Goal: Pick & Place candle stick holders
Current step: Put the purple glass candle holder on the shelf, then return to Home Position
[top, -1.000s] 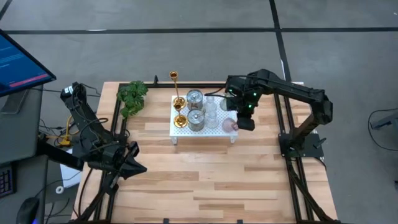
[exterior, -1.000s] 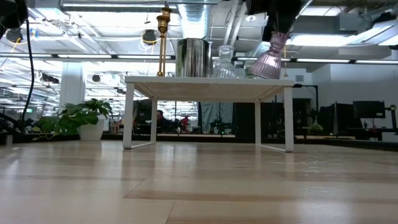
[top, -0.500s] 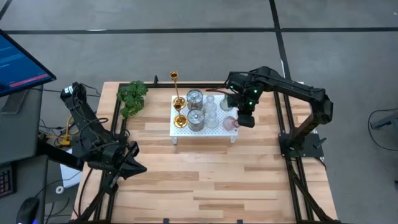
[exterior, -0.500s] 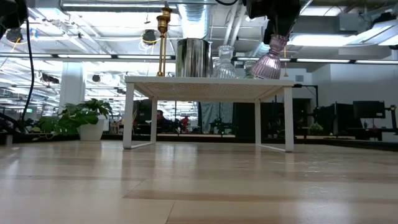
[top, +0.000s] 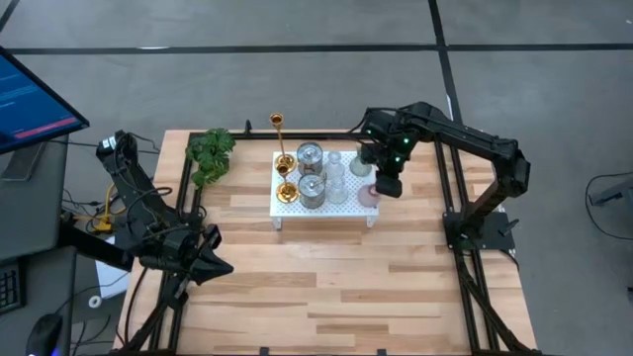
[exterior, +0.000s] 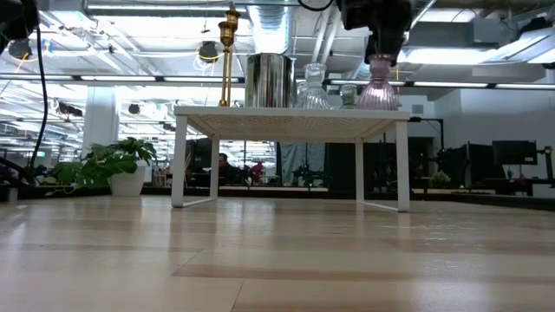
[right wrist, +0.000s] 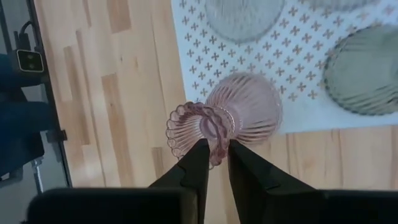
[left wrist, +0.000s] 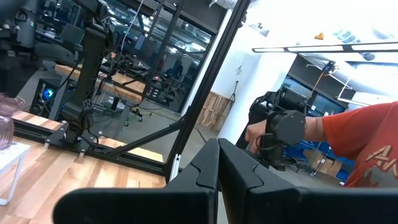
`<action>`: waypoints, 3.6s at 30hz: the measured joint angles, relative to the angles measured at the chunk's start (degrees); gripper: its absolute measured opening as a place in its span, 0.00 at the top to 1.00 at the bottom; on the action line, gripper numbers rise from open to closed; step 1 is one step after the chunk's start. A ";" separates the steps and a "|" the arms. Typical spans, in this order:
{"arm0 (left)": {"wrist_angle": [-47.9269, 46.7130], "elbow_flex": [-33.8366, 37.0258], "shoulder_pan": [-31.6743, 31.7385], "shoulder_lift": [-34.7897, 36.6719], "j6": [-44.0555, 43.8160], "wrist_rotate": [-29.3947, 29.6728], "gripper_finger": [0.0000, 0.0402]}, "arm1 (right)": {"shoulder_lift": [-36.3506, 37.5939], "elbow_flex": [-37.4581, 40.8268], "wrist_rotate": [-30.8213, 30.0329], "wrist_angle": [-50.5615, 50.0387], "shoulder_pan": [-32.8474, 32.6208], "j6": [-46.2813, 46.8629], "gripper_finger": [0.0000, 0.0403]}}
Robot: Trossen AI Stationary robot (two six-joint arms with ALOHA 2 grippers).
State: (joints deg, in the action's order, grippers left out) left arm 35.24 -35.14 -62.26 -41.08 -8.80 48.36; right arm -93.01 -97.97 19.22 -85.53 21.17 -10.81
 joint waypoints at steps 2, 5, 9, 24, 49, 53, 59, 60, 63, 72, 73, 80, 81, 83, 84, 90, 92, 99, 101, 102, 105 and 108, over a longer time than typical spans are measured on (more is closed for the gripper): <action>0.02 0.00 0.00 0.00 0.00 0.00 0.99 | 0.00 0.00 0.02 1.15 0.00 -0.11 0.87; 0.03 0.00 0.00 0.00 0.00 0.00 0.99 | -0.68 0.00 0.04 2.93 0.00 -0.28 0.87; 0.11 0.00 0.00 0.00 0.00 0.02 0.99 | -1.94 -0.01 0.31 4.96 0.29 -0.69 0.87; 0.67 0.00 -0.01 0.02 0.00 0.01 0.99 | -1.12 -0.02 -1.88 8.11 1.36 -0.74 0.87; -10.08 -2.05 -0.02 21.47 10.77 -12.01 0.99 | 26.06 -17.91 -7.10 16.28 1.26 -1.32 0.73; -16.02 -1.91 -0.02 29.93 12.08 -14.13 0.99 | 38.66 -3.05 -6.84 29.58 2.16 0.17 0.73; -18.29 1.73 -0.02 36.71 14.35 -18.11 0.99 | 58.45 22.90 -7.17 47.45 2.60 8.71 0.74; -18.31 2.53 -0.02 37.28 14.35 -18.12 0.99 | 61.01 27.37 -7.27 49.72 2.60 10.30 0.74; -18.22 4.63 -0.02 37.94 14.02 -18.40 0.99 | 68.46 39.22 -7.30 57.38 2.60 15.09 0.74; -18.12 13.88 -0.02 38.05 7.68 -18.84 0.99 | 84.02 65.56 -6.46 70.58 0.59 29.20 0.74; -18.12 15.16 -0.02 38.03 6.49 -18.86 0.99 | 85.22 67.82 -6.46 71.96 0.17 30.21 0.74; -14.42 23.43 -0.02 38.03 -0.59 -20.38 0.99 | 92.13 79.10 -7.53 78.34 -2.32 33.68 0.74; -13.54 24.85 -0.02 38.02 -0.96 -20.66 0.99 | 92.73 80.56 -8.34 78.33 -2.59 34.49 0.74; -10.63 27.52 -0.02 38.01 -1.35 -21.48 0.99 | 92.76 83.32 -9.88 79.16 -3.08 36.43 0.74; -9.07 28.92 -0.02 38.02 -1.91 -21.71 0.99 | 92.75 84.63 -10.32 79.42 -3.29 37.13 0.74; -4.46 34.82 -0.02 37.86 -3.72 -21.73 0.99 | 92.39 91.06 -11.61 86.31 -3.63 37.46 0.74; -4.90 34.82 -0.02 37.68 -3.14 -22.08 0.99 | 92.50 92.56 -11.77 88.23 -3.63 37.46 0.74; -5.84 34.82 -0.02 37.64 0.83 -21.16 0.99 | 92.32 95.60 -12.04 86.31 -3.43 41.27 0.74; -5.75 34.82 -0.02 37.64 0.86 -21.14 0.98 | 92.26 96.25 -12.06 85.70 -3.43 43.41 0.74; -5.73 34.82 -0.02 37.64 0.83 -21.14 0.98 | 92.26 96.53 -12.05 85.71 -3.43 43.71 0.74; -5.72 34.82 -0.02 37.64 0.83 -21.11 0.98 | 92.26 96.74 -12.02 85.43 -3.43 43.73 0.74; -5.64 34.82 -0.02 37.64 0.83 -21.11 0.98 | 92.33 96.74 -11.98 85.39 -3.43 43.78 0.74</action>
State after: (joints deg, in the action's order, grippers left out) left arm 29.61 -0.32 -62.28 -3.44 -7.97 27.24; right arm -0.68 -1.23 7.25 -0.14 17.74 32.97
